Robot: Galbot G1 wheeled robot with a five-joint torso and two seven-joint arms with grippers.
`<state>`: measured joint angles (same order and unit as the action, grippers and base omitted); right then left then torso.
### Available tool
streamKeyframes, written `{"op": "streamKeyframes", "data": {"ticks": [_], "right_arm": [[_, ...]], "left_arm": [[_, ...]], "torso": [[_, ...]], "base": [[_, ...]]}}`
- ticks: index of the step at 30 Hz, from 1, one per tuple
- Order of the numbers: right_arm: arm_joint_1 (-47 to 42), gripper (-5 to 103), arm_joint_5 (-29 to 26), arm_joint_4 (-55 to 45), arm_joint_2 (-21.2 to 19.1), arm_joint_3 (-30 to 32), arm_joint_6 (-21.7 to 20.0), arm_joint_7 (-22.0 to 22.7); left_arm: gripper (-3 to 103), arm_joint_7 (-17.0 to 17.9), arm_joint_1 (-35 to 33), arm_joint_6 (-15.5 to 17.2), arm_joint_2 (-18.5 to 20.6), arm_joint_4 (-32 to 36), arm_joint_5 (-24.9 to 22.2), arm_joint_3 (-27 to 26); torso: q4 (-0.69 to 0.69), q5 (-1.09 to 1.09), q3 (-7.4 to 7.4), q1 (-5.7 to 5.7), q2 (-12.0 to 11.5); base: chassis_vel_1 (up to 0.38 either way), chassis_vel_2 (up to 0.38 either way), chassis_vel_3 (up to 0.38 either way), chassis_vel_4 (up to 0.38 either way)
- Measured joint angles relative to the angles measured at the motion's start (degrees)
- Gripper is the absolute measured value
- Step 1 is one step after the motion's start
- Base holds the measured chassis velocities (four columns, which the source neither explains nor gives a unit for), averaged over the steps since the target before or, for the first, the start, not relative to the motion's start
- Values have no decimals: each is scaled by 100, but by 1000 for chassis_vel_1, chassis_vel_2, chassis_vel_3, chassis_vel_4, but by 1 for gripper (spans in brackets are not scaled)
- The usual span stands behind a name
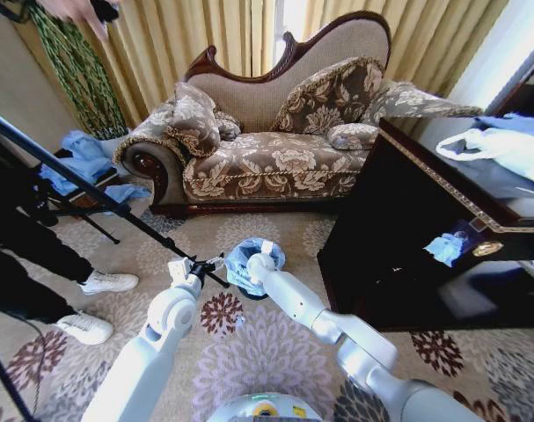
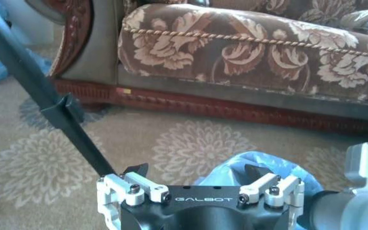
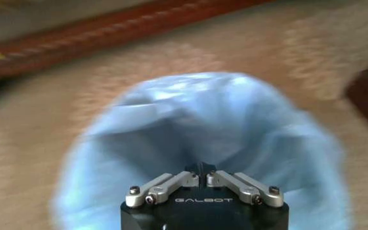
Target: Place a garbage bag over the trash bin.
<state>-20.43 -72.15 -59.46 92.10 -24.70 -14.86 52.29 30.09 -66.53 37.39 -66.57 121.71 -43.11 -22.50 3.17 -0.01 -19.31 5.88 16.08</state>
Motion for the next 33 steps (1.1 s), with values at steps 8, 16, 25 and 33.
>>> {"op": "streamKeyframes", "data": {"ticks": [8, 16, 25, 33], "right_arm": [[-451, 0, 1214, -2262, -607, -1039, 766, -1936], [-925, 0, 1681, -3062, -1884, -622, 1746, -2871], [-939, 0, 2711, -2140, -1726, 469, 2563, -3440], [-891, 0, 3105, -1481, -1909, 861, 2786, -3925]], "left_arm": [[100, -297, 222, -275, 26, -423, -71, -49], [100, -666, 378, -611, 24, -533, 10, 383], [100, -530, 719, -436, 143, -810, 72, 616], [100, -605, 784, -459, 237, -800, 36, 607]], "torso": [[-12, 0, 1, -2, 1], [3, 6, 1, -1, 1], [3, 2, -1, 1, 0], [0, 2, 0, 0, 1]], "base": [[0, 0, 0, 0], [0, 0, 0, 0], [0, 0, 0, 0], [0, 0, 0, 0]]}}
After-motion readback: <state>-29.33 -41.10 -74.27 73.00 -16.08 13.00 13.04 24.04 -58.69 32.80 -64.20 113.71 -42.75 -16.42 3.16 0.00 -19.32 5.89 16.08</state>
